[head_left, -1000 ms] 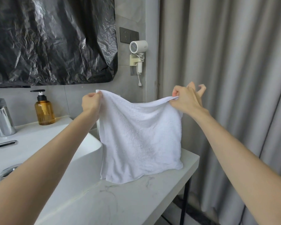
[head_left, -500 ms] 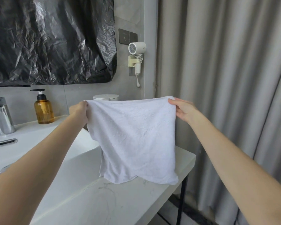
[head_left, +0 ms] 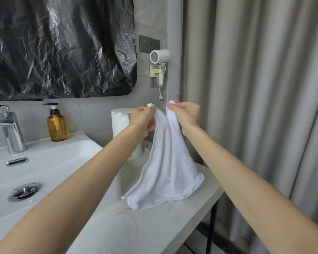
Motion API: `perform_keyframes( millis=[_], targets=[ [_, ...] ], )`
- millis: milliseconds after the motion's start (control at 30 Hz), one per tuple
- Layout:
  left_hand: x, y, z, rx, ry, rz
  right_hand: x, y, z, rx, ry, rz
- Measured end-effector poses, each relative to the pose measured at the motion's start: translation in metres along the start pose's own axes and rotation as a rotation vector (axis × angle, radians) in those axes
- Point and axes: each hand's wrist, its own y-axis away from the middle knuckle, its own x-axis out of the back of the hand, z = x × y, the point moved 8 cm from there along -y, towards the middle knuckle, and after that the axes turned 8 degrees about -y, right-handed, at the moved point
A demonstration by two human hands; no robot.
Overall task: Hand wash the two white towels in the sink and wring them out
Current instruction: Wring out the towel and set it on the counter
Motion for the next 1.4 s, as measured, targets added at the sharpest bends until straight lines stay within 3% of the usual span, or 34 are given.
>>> perform_keyframes(
  millis=[267, 367, 500, 600, 667, 733, 800, 900, 967, 1033, 1100, 1233, 1300, 1400],
  targets=[
    [-0.008, 0.01, -0.004, -0.019, -0.031, -0.021, -0.017, 0.015, 0.0, 0.025, 0.078, -0.25],
    [-0.014, 0.013, -0.002, -0.013, -0.063, -0.159, -0.021, 0.022, -0.005, 0.006, 0.048, -0.359],
    [-0.023, 0.021, -0.002, 0.02, -0.028, -0.387, -0.012, 0.017, -0.009, 0.031, -0.012, -0.347],
    [-0.024, 0.029, 0.003, 0.025, 0.045, -0.457, -0.007, 0.013, -0.018, 0.099, 0.015, -0.331],
    [-0.019, 0.031, 0.011, -0.098, -0.051, -0.392, -0.001, 0.009, -0.026, 0.13, 0.002, -0.308],
    [-0.002, 0.026, 0.018, -0.284, -0.349, -0.154, 0.003, 0.006, -0.037, 0.145, -0.061, -0.303],
    [0.018, 0.02, 0.009, -0.313, -0.559, 0.013, 0.006, 0.004, -0.05, 0.157, -0.126, -0.309],
    [0.023, 0.014, -0.018, -0.136, -0.49, -0.192, 0.003, 0.0, -0.062, 0.133, -0.207, -0.395],
    [0.019, 0.015, -0.023, -0.103, -0.468, -0.374, 0.006, -0.01, -0.06, 0.117, -0.196, -0.394],
    [0.017, 0.013, -0.012, -0.134, -0.475, -0.426, 0.013, -0.025, -0.046, 0.09, -0.122, -0.352],
    [0.019, -0.003, 0.004, -0.18, -0.567, -0.358, 0.018, -0.042, -0.026, 0.055, -0.022, -0.319],
    [0.013, -0.044, 0.055, -0.504, -1.069, 0.061, 0.02, -0.075, -0.004, 0.021, -0.012, -0.13],
    [0.005, -0.054, 0.07, -0.567, -1.026, 0.132, 0.014, -0.091, 0.004, -0.041, -0.135, -0.075],
    [0.009, -0.056, 0.079, -0.611, -0.886, 0.161, 0.002, -0.11, 0.013, -0.083, -0.253, -0.154]
  ],
)
